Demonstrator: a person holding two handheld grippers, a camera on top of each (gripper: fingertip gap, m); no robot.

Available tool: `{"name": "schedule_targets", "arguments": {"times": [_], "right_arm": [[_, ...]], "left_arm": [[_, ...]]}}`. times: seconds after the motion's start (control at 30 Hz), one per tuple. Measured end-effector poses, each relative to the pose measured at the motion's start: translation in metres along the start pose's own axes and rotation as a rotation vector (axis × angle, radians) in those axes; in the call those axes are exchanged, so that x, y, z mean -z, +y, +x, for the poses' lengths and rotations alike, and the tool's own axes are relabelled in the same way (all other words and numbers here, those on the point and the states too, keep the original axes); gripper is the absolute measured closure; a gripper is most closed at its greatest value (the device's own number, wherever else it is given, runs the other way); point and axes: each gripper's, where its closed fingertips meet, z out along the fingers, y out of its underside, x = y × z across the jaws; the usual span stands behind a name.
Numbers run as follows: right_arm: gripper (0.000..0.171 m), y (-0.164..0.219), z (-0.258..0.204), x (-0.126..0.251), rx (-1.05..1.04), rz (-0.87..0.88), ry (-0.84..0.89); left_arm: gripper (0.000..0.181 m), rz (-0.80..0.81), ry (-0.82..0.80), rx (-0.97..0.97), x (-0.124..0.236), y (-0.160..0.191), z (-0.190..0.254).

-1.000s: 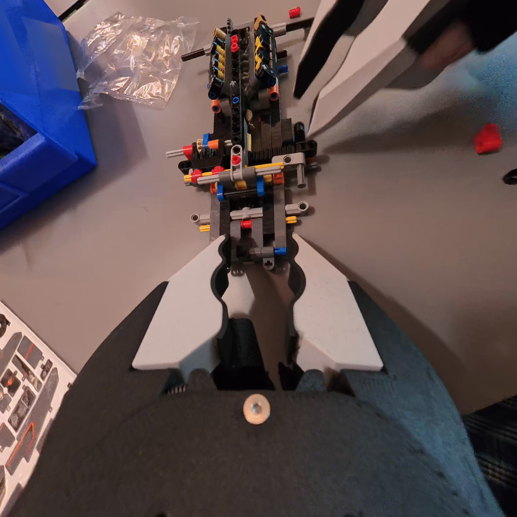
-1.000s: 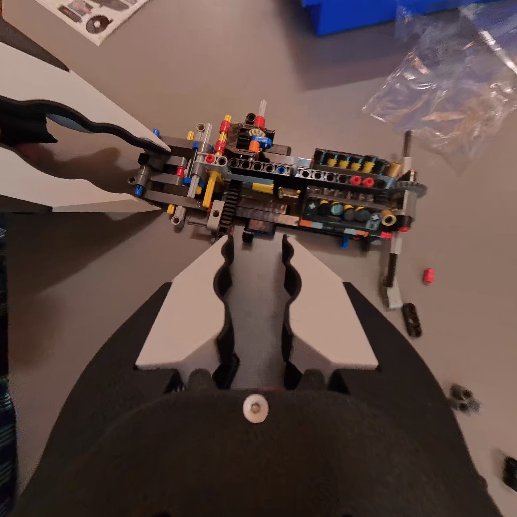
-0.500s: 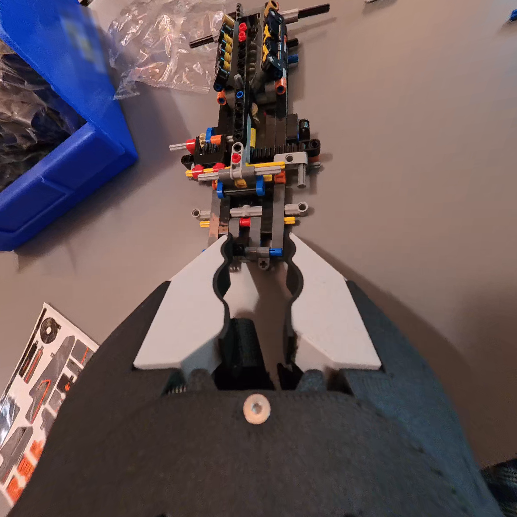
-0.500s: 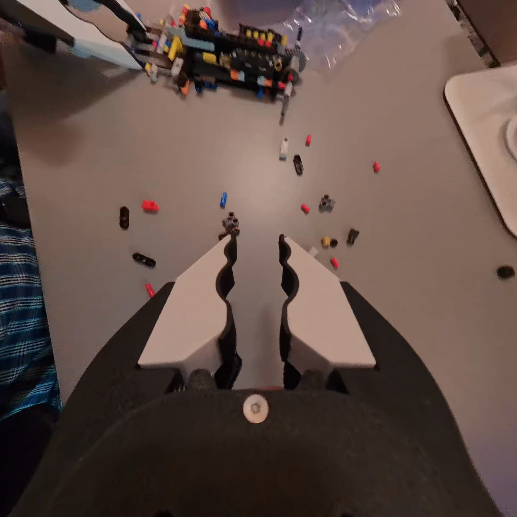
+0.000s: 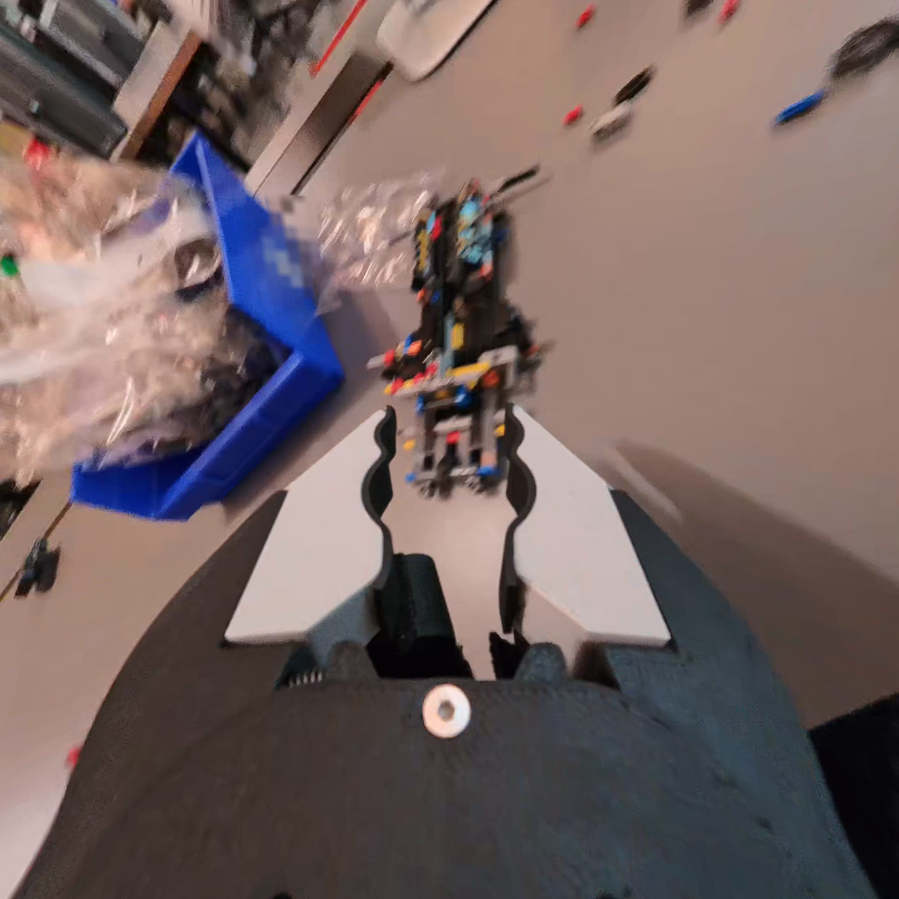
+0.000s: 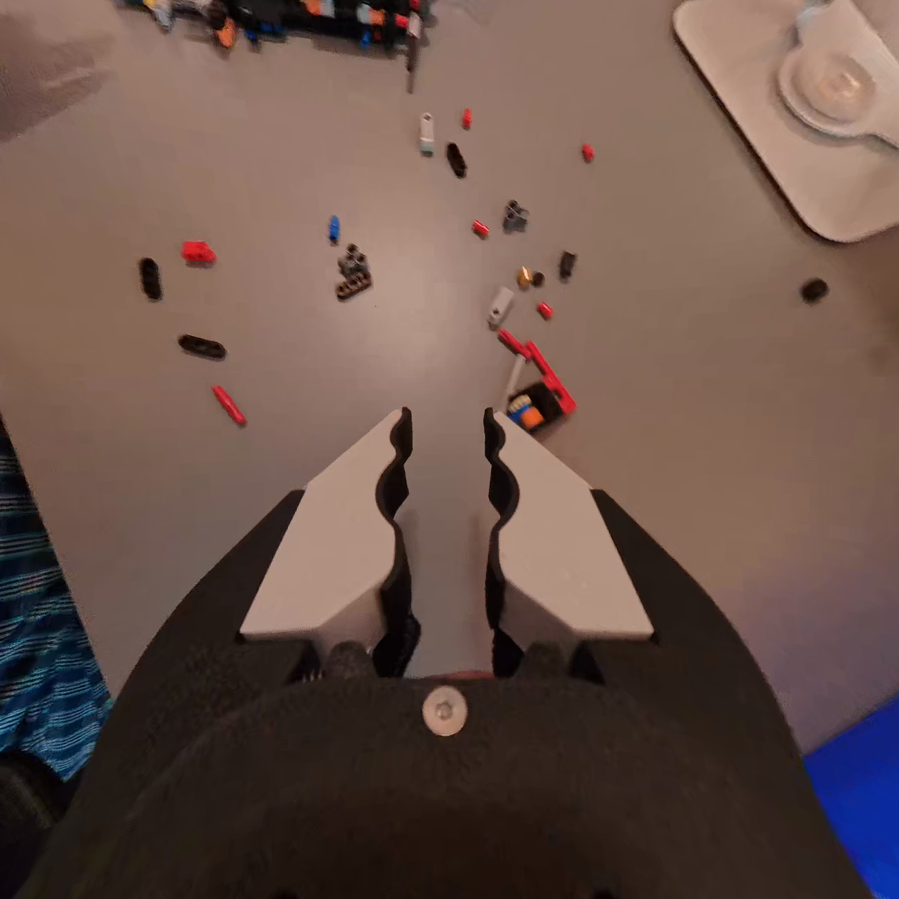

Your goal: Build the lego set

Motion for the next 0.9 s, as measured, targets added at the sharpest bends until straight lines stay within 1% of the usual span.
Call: {"name": "schedule_targets", "arguments": {"times": [0.03,0.1,0.17,0.27,0.33,0.4,0.53,0.63,0.73,0.8,0.9], "right_arm": [[0.144,0.006,0.003,0.003,-0.006,-0.006,0.012],[0.143,0.013,0.008,0.006,-0.027,-0.002,0.025],[0.143,0.019,0.010,0.007,-0.038,0.005,0.035],[0.142,0.027,0.013,0.007,-0.035,-0.004,0.060],[0.142,0.029,0.014,0.007,-0.036,0.002,0.066],[0.141,0.031,0.015,0.008,-0.044,0.013,0.066],[0.141,0.035,0.013,0.006,-0.040,0.022,0.057],[0.141,0.038,0.010,0.003,-0.034,0.026,0.045],[0.141,0.039,0.008,0.002,-0.036,0.035,0.037],[0.141,0.039,0.006,0.001,-0.036,0.043,0.026],[0.141,0.040,0.005,-0.001,-0.037,0.046,0.016]], "left_arm": [[0.139,0.039,0.041,-0.014,0.001,-0.015,0.012],[0.143,0.112,0.113,-0.068,-0.003,-0.041,0.037],[0.145,0.156,0.199,-0.108,-0.015,-0.060,0.062],[0.147,0.215,0.295,-0.246,-0.034,-0.088,0.099],[0.147,0.227,0.374,-0.314,-0.045,-0.100,0.119],[0.148,0.247,0.425,-0.342,-0.056,-0.110,0.129],[0.147,0.220,0.504,-0.409,-0.078,-0.112,0.139],[0.151,0.190,0.539,-0.470,-0.088,-0.110,0.144],[0.153,0.142,0.588,-0.512,-0.095,-0.104,0.149],[0.156,0.129,0.592,-0.538,-0.099,-0.103,0.148],[0.160,0.127,0.642,-0.541,-0.100,-0.104,0.153]]}}
